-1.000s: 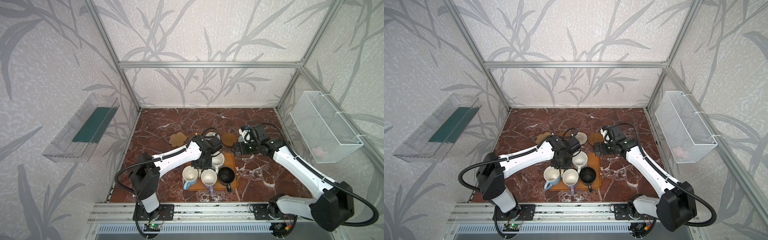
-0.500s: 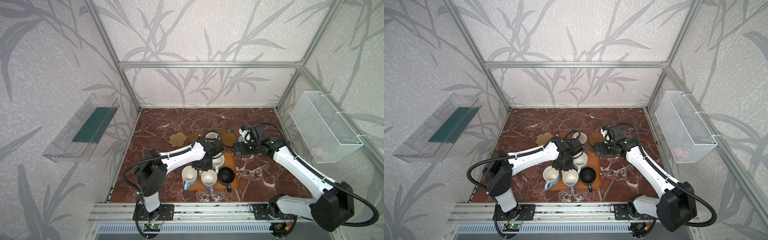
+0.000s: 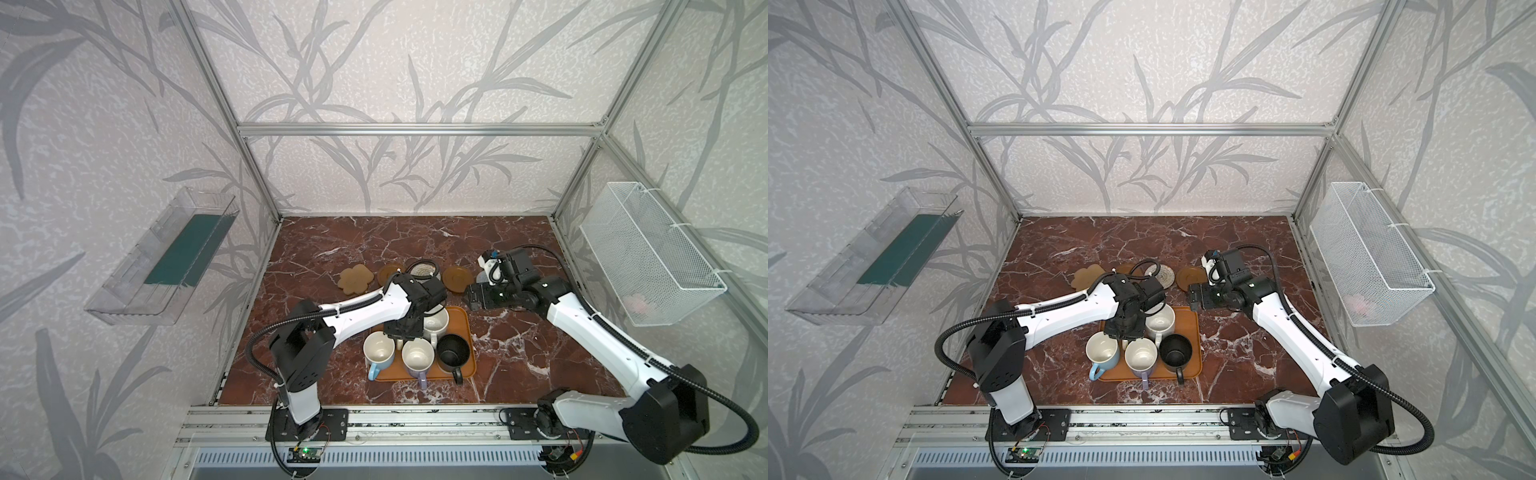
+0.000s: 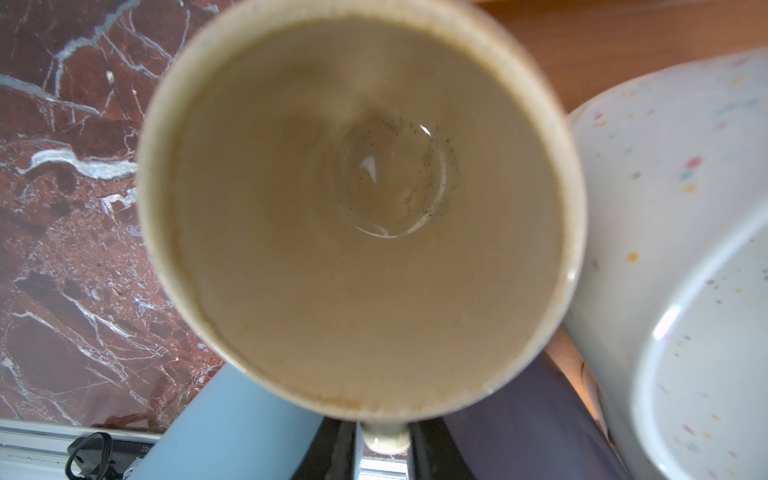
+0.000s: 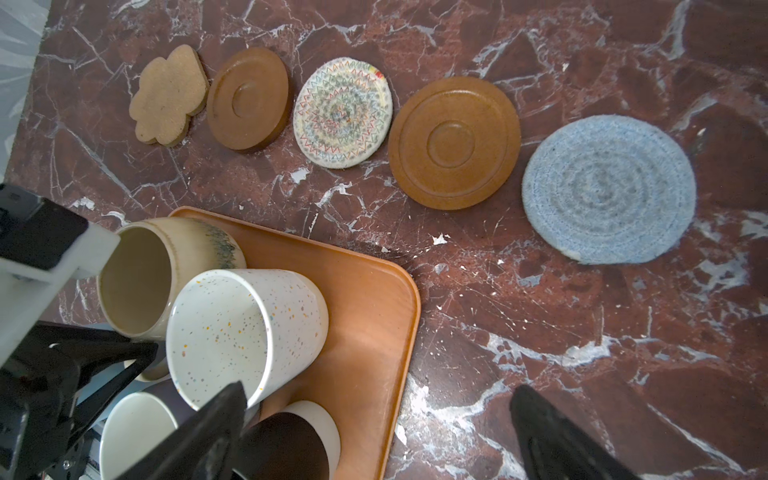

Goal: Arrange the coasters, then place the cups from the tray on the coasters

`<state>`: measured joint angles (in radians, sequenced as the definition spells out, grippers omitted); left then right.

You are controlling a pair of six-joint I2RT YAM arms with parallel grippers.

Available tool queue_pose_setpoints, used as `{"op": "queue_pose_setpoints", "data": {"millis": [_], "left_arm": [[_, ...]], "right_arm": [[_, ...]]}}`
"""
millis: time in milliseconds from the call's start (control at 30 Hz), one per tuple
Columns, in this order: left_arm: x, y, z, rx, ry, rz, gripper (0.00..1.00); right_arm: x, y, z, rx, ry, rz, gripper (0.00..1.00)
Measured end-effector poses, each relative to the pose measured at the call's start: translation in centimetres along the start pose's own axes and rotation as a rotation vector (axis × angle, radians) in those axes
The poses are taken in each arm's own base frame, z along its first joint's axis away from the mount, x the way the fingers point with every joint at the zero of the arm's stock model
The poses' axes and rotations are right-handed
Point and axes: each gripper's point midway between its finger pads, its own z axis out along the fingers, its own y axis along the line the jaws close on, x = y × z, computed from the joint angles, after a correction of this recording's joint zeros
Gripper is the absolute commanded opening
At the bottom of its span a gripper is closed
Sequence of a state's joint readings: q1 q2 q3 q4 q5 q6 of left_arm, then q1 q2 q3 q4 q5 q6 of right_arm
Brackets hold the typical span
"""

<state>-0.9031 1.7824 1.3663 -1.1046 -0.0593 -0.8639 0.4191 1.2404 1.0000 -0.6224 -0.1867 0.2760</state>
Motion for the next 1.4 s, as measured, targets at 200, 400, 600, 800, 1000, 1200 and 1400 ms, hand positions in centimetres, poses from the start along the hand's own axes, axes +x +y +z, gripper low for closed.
{"op": "queue_pose_setpoints", "data": {"millis": [200,400,600,800,1000,1200,1400], "left_arm": [[-0.2,-0.1,0.1,0.003,-0.002,-0.004,0.24],[-0.4,-0.1,0.2,0.006,-0.005,-0.008,0.22],[-0.7,-0.1,0.5,0.012,-0.013,-0.016,0.22],[-0.7,-0.1,0.6,0.012,-0.013,-0.017,0.22],[-0.6,-0.1,0.9,0.012,-0.013,-0.017,0.24],[-0.8,-0.5,1.6,0.018,-0.014,-0.016,0.28],[-0.8,-0.6,1.7,0.020,-0.014,-0.013,0.29]], "right_arm": [[-0.6,2.5,-1.6,-0.134,-0.069,-0.037,0.99],[-0.8,5.1,-2.2,-0.280,-0.082,-0.069,0.98],[-0.5,5.6,-2.6,-0.316,-0.098,-0.080,0.97],[-1.0,5.9,-3.7,-0.324,-0.140,-0.093,0.97],[-0.9,5.7,-3.6,-0.316,-0.143,-0.091,0.97],[-0.7,5.5,-3.4,-0.310,-0.142,-0.089,0.97],[-0.7,5.5,-3.4,-0.308,-0.143,-0.089,0.97]]}}
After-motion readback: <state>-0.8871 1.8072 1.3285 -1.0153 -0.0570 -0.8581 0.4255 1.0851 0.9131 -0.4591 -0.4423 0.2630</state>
